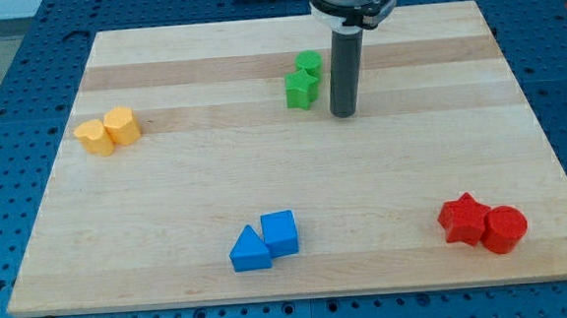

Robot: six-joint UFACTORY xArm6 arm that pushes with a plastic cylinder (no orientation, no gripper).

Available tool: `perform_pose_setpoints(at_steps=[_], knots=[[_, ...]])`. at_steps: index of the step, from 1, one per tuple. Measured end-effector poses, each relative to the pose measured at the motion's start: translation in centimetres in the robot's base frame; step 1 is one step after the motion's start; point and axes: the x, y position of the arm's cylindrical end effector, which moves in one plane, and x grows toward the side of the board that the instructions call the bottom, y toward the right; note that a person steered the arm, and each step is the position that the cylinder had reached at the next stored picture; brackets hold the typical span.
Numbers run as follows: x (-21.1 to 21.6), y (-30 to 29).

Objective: Separate the yellow hexagon and the yellow heart

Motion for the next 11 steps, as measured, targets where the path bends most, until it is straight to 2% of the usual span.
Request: perform_pose_setpoints(at_steps=[1,2,5,7,8,10,11], knots=[[0.0,0.0],[2.0,-1.6],[2.3,-22.7],[7.4,-29.5],[8.3,-36.6],[7.5,-36.7],[3.8,-36.7]])
